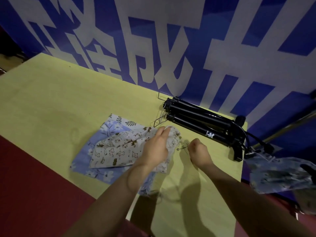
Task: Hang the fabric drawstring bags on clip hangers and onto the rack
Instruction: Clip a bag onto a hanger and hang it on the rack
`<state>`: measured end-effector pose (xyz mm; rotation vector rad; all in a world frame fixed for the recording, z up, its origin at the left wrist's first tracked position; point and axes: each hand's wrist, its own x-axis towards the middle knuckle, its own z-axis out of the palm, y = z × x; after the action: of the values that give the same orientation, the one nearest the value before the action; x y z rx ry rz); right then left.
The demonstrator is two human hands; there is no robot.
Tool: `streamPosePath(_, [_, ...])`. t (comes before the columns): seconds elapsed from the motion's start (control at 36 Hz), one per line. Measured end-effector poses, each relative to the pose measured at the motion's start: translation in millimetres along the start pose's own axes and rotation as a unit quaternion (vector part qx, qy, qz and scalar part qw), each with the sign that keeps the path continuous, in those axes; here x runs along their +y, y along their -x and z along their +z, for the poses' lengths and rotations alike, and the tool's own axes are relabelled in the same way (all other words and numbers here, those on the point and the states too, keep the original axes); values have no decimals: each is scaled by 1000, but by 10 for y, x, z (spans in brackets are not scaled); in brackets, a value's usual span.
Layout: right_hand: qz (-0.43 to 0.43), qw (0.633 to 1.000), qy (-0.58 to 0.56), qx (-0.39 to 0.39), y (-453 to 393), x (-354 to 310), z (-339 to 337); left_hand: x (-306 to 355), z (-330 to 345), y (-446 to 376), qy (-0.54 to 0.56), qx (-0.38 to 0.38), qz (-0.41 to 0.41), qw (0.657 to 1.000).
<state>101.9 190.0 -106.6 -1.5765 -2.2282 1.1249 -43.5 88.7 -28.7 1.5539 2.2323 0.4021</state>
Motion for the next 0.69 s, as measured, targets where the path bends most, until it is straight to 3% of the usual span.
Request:
streamPosePath(0.19, [-133,989,-22,-59,133,-456,-118,-45,-214,60,31,5,-18,999])
streamPosePath(0.33, [-216,976,12,-31,292,-820,-12,-90,-368,145,59,35,-12,998])
streamPosePath(0.5, [-266,963,32,33,346,-1038,44,-163,-685,261,102,96,13,990])
streamPosePath(0.69, [-291,956,33,8,359,-1224,-22,-164,-840,278,138,113,16,984])
